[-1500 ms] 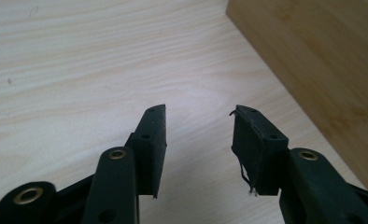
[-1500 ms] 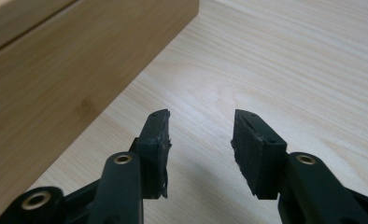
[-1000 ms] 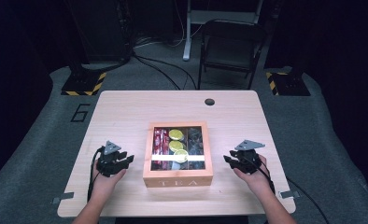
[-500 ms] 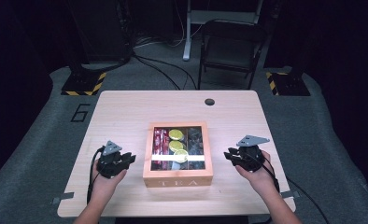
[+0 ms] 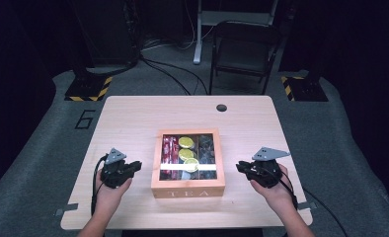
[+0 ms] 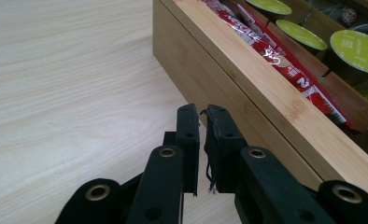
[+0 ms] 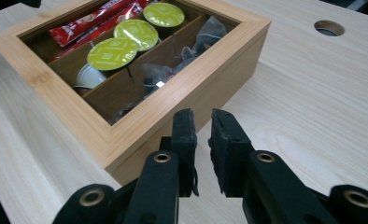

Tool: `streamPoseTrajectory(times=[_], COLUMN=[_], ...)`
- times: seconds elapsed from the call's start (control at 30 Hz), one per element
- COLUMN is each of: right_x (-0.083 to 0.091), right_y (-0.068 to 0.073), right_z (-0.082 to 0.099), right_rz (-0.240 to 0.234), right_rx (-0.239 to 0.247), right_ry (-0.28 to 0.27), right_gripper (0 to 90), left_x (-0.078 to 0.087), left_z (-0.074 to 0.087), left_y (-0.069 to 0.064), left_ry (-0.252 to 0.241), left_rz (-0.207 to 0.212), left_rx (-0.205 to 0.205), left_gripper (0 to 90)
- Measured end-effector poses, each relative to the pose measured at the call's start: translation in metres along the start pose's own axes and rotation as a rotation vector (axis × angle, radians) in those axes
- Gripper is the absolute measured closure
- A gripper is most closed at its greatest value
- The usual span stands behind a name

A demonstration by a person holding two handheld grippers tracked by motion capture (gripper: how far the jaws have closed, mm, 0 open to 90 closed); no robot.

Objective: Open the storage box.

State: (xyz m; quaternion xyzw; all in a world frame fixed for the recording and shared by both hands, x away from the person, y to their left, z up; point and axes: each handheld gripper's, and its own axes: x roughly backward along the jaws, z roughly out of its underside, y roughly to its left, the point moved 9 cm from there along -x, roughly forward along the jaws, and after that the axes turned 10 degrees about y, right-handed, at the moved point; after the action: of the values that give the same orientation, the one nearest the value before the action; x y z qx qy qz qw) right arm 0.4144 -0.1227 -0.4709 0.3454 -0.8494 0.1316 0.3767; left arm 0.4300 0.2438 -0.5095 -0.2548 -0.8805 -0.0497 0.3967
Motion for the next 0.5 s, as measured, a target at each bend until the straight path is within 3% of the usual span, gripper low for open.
streamPoseTrajectory(times=[0.27, 0.5], right_x=[0.000, -0.005], right_y=[0.017, 0.025], right_z=[0.007, 0.017], right_rz=[-0.046, -0.106], right_rx=[0.095, 0.086], right_ry=[-0.008, -0.003], right_gripper=[86.9, 89.9], left_x=[0.000, -0.003], left_z=[0.000, 0.002], left_y=[0.002, 0.009], left_ry=[-0.002, 0.004], left_rz=[-0.004, -0.006], left_rx=[0.004, 0.027], left_gripper=[89.0, 89.7])
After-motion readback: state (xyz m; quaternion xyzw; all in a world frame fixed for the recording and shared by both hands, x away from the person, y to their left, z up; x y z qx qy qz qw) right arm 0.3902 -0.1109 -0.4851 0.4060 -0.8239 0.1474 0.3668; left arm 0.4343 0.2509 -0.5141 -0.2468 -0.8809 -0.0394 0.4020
